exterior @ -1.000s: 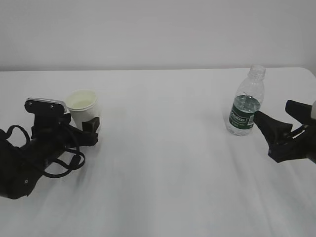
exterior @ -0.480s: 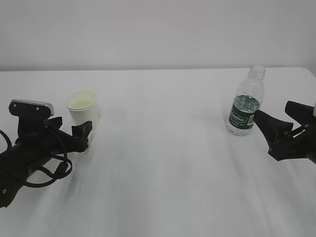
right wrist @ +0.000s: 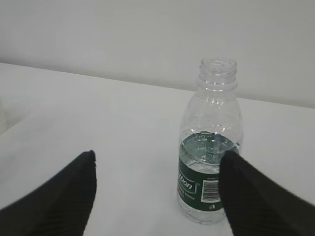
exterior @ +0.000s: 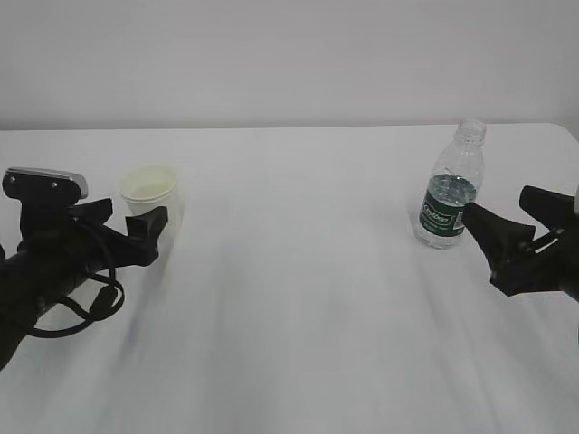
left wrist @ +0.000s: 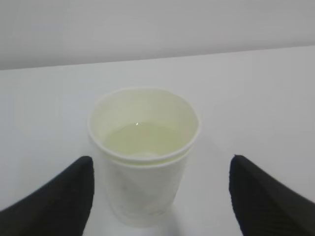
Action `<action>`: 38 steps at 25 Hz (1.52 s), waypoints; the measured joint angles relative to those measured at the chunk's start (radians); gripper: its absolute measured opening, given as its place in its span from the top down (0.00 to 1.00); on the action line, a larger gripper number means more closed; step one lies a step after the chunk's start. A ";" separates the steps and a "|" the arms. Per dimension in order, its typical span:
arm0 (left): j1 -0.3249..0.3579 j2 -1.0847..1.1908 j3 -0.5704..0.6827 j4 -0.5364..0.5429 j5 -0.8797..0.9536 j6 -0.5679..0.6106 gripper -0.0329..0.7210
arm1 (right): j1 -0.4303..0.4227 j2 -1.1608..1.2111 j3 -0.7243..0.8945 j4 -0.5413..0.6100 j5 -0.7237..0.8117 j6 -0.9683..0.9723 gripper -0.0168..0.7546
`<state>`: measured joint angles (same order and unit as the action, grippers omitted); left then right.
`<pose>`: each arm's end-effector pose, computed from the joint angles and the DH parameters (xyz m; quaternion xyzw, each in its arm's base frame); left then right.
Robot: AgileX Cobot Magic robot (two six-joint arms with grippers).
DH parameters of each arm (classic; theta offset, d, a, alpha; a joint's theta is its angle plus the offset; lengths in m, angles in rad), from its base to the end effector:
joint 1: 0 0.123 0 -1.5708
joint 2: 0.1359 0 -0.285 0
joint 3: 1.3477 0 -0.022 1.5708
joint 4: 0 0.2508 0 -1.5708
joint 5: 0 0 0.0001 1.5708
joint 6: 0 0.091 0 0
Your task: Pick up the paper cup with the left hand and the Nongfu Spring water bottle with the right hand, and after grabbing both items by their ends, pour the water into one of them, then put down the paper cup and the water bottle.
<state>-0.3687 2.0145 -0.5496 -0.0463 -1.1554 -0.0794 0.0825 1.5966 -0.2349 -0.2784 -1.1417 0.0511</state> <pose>0.2947 -0.1097 0.0994 0.0923 0.7758 -0.1282 0.6109 0.2246 0.0414 0.1578 -0.1382 0.7431 0.1003 0.6470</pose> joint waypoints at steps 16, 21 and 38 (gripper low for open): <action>0.000 -0.221 0.005 0.006 0.093 0.000 0.17 | 0.000 -0.191 -0.154 0.016 0.225 0.004 0.22; 0.000 -0.331 0.005 0.006 0.213 -0.002 0.17 | 0.000 -0.272 -0.208 0.016 0.372 0.004 0.22; 0.000 -0.710 0.012 -0.004 0.704 -0.008 0.17 | 0.000 -0.677 -0.221 0.016 0.856 0.046 0.22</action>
<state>-0.3687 1.3048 -0.5381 -0.0506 -0.4516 -0.0872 0.0825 0.9196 -0.4555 -0.2619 -0.2857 0.0975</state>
